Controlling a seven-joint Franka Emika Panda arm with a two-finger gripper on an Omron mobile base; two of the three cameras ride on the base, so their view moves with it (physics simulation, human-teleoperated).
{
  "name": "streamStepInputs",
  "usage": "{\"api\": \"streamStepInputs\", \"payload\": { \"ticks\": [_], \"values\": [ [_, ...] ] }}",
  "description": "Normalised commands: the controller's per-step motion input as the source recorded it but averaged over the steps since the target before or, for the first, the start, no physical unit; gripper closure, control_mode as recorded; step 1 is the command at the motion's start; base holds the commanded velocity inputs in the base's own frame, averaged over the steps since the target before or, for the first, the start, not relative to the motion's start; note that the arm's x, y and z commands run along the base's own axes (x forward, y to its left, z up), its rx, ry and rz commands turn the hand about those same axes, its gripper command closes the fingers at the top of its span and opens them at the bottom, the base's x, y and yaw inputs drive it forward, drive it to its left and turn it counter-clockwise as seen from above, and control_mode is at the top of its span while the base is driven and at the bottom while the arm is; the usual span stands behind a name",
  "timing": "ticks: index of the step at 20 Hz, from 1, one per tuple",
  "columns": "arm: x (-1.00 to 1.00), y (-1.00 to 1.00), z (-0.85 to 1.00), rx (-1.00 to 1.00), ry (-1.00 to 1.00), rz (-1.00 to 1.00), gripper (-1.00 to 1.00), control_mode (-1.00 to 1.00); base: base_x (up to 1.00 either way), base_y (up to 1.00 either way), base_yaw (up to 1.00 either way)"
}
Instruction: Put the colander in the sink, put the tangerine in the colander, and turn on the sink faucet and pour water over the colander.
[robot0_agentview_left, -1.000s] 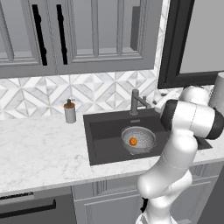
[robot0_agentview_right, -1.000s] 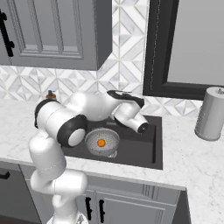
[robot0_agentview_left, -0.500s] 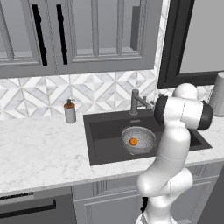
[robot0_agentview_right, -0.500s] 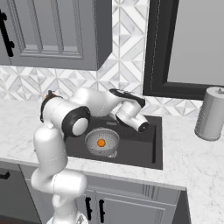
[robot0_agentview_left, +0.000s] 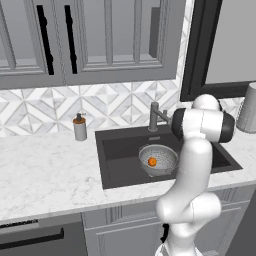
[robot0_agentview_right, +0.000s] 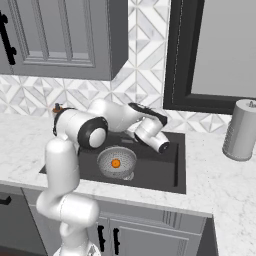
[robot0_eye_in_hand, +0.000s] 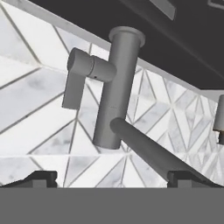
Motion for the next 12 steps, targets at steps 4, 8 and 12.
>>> {"api": "streamStepInputs", "payload": {
  "ticks": [4, 8, 12],
  "values": [
    [0.32, 0.00, -0.03, 0.03, 0.00, 0.00, -1.00, -1.00, 0.00, 0.00, 0.00],
    [0.41, 0.00, -0.06, 0.01, 0.00, 0.01, -1.00, -1.00, 0.00, 0.00, 0.00],
    [0.56, 0.00, -0.30, 0.00, 0.02, 0.01, -1.00, -1.00, 0.00, 0.00, 0.00]
  ]
}}
